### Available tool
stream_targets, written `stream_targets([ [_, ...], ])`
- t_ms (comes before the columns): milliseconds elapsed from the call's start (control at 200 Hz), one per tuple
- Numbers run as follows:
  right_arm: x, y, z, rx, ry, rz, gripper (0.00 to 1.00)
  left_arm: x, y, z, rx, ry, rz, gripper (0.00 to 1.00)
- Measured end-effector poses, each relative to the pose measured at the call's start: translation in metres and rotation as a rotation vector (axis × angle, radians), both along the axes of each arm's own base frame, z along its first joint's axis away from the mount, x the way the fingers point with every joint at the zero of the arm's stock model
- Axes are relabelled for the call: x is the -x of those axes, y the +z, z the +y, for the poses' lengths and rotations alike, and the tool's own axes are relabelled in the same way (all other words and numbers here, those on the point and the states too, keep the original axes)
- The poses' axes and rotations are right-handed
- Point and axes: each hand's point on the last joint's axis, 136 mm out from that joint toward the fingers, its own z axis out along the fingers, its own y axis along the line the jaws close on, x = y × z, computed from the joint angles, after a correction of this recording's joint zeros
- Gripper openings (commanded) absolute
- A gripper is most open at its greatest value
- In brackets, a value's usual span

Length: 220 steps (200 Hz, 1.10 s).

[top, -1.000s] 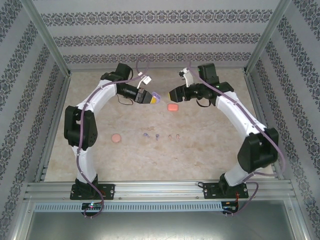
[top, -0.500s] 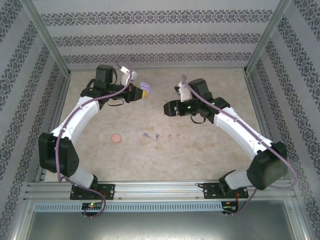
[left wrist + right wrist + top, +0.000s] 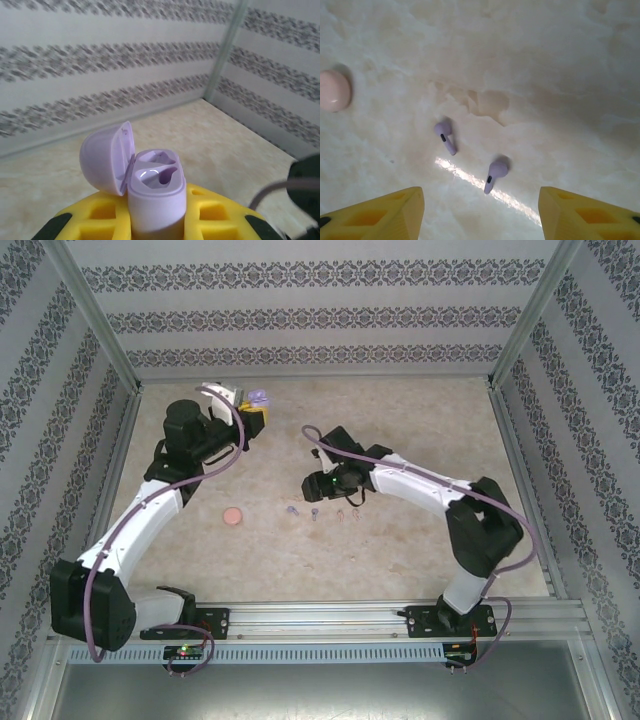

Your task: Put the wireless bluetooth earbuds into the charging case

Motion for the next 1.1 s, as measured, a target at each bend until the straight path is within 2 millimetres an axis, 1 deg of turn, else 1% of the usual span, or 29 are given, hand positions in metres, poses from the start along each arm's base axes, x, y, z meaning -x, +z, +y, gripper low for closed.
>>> stream_targets([
  [135,0.001,-0.014,0.025,0.048,0.046,0.01,0.59,-0.004,0.007,0.023,0.003,0.144,-0.052,0.0],
  [255,0.005,-0.021,0.045,0.088,0.089,0.006,0.57,-0.004,0.021,0.039,0.035,0.239,-0.08,0.0],
  [405,0.006,-0.029,0.057,0.156,0.126,-0.001,0.55,0.002,0.041,0.061,0.089,0.358,-0.11,0.0],
  [495,0.007,-0.035,0.058,0.191,0.134,0.003,0.54,0.005,0.049,0.07,0.107,0.405,-0.128,0.0],
  [579,0.008,-0.041,0.054,0.227,0.142,0.01,0.53,0.007,0.053,0.073,0.111,0.421,-0.136,0.0],
  [789,0.006,-0.057,0.051,0.281,0.161,0.028,0.5,0.007,0.052,0.074,0.108,0.428,-0.131,0.0],
  [954,0.002,-0.065,0.056,0.295,0.179,0.035,0.49,0.007,0.052,0.074,0.107,0.427,-0.129,0.0],
  [1099,-0.001,-0.069,0.061,0.296,0.19,0.037,0.47,0.007,0.053,0.073,0.105,0.424,-0.124,0.0],
])
